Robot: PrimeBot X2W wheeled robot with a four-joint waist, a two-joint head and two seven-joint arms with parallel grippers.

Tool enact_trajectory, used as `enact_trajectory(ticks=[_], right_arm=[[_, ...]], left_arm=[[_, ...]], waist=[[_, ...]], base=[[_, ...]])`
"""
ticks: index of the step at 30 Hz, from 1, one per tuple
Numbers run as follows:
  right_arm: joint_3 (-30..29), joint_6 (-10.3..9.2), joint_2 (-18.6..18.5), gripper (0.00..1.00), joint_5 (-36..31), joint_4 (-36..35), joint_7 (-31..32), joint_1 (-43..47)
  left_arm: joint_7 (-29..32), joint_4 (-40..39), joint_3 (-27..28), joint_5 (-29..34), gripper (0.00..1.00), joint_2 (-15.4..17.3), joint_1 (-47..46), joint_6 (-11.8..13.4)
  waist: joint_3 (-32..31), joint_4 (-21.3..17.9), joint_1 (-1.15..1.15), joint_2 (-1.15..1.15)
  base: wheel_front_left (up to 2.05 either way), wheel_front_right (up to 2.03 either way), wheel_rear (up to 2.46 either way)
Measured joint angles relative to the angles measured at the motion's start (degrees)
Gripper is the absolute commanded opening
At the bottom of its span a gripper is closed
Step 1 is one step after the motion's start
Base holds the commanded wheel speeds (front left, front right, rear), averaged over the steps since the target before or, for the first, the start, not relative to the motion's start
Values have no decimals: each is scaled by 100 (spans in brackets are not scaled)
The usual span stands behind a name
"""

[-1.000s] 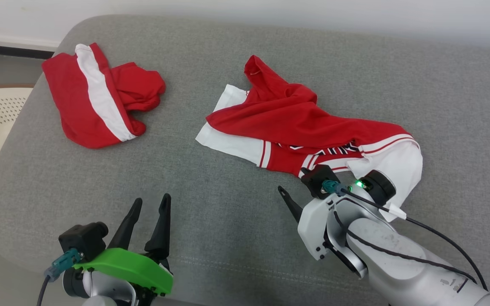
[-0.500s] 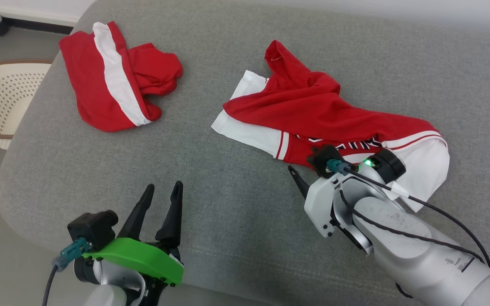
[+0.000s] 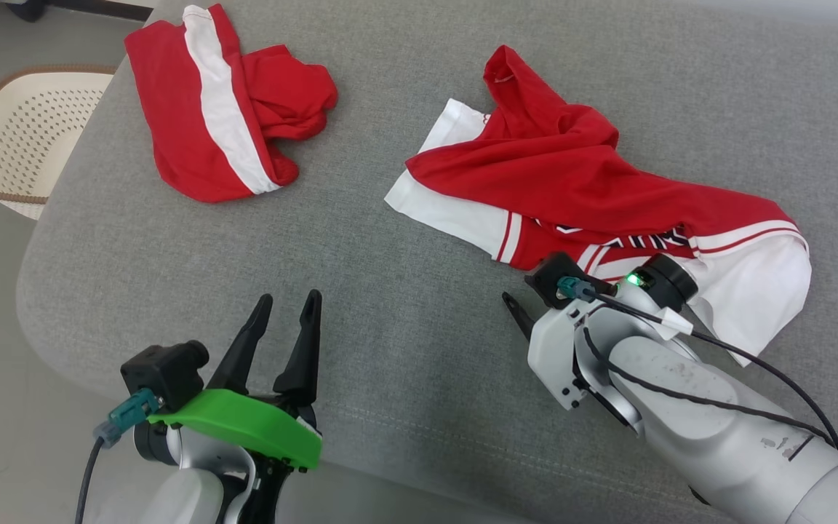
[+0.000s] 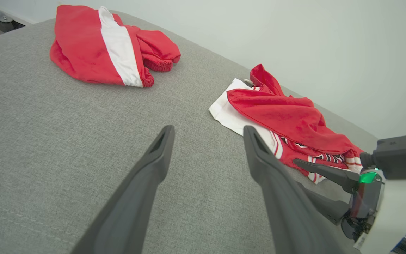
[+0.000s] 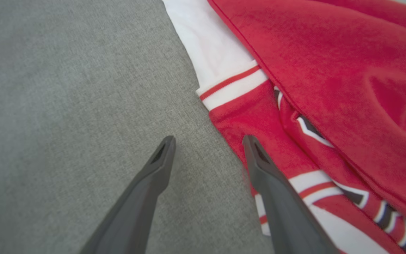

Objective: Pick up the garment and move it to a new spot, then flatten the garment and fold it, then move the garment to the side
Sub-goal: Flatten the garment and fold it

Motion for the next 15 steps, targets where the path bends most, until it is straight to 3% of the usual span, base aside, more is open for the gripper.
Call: enact_trajectory(ticks=[15], right_arm=[[14,59,-24,100,-96,214,16,-359]], left_arm=[[-109,68,-16,-2,100,-108,-58,-29]], waist=[[195,154,0,0]], base=[[0,0,0]])
